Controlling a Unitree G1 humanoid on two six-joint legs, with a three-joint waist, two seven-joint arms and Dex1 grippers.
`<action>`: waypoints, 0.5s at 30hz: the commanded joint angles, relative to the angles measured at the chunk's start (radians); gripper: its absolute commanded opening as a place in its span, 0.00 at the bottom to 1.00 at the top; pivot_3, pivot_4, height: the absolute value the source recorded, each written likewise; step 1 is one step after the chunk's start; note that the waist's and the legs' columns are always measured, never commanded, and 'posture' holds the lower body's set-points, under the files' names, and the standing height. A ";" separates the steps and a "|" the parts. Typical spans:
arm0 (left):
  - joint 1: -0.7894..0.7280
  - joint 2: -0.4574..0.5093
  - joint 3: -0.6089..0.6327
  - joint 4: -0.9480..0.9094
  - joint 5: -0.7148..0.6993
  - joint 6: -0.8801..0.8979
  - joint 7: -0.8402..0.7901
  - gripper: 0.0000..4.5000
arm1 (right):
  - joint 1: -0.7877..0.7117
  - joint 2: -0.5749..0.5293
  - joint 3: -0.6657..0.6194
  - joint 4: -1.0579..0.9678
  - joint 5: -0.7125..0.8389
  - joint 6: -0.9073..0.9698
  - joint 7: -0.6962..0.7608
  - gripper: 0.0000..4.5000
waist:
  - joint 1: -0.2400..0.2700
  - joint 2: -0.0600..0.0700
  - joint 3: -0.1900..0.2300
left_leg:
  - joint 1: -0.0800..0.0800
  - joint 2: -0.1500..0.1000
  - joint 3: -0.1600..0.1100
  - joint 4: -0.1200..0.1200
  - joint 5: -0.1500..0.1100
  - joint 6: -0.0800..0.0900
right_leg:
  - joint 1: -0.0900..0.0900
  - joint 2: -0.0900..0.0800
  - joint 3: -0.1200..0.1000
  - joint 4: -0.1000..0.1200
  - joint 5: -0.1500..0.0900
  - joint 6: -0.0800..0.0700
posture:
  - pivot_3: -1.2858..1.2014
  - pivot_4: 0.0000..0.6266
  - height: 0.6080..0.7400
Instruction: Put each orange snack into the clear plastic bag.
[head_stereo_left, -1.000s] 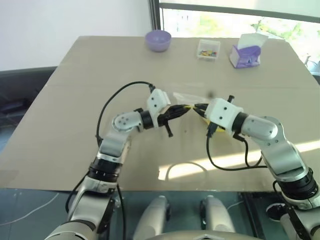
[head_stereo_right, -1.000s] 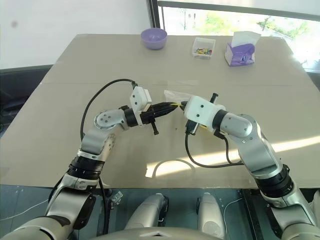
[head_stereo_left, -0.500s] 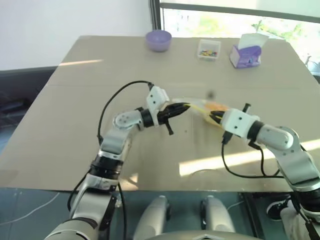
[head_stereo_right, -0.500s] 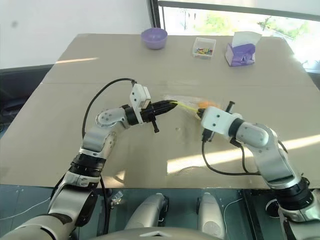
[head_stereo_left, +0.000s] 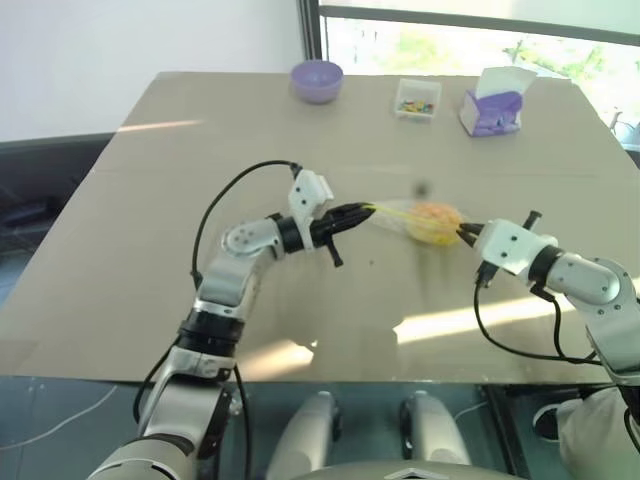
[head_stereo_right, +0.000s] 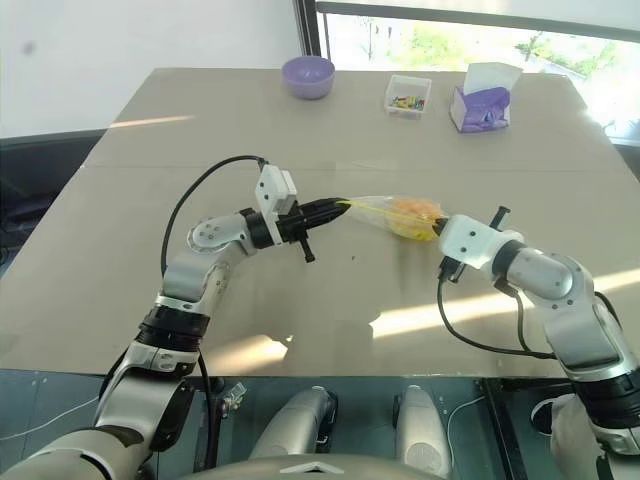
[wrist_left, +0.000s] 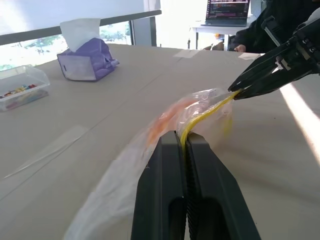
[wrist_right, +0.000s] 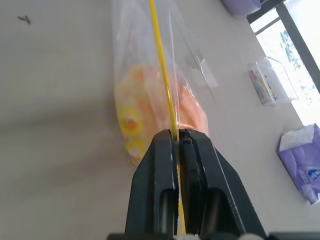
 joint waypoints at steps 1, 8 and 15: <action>-0.020 0.023 0.078 -0.017 -0.021 -0.024 0.018 0.00 | 0.014 -0.047 -0.080 0.039 -0.034 0.000 -0.016 0.01 | 0.001 0.000 0.000 | 0.000 0.000 0.000 0.000 0.000 0.000 | 0.000 0.000 0.000 0.000 0.000 0.000 | 0.52 0.24 1.00; -0.016 0.025 0.080 -0.023 -0.021 -0.022 0.020 0.00 | 0.031 -0.075 -0.101 0.057 -0.039 -0.012 -0.016 0.01 | 0.001 0.000 0.000 | 0.000 0.000 0.000 0.000 0.000 0.000 | 0.000 0.000 0.000 0.000 0.000 0.000 | 0.52 0.24 1.00; -0.016 0.028 0.082 -0.024 -0.021 -0.021 0.020 0.00 | 0.045 -0.107 -0.131 0.072 -0.041 -0.020 -0.016 0.01 | 0.001 0.000 0.000 | 0.000 0.000 0.000 0.000 0.000 0.000 | 0.000 0.000 0.000 0.000 0.000 0.000 | 0.52 0.24 1.00</action>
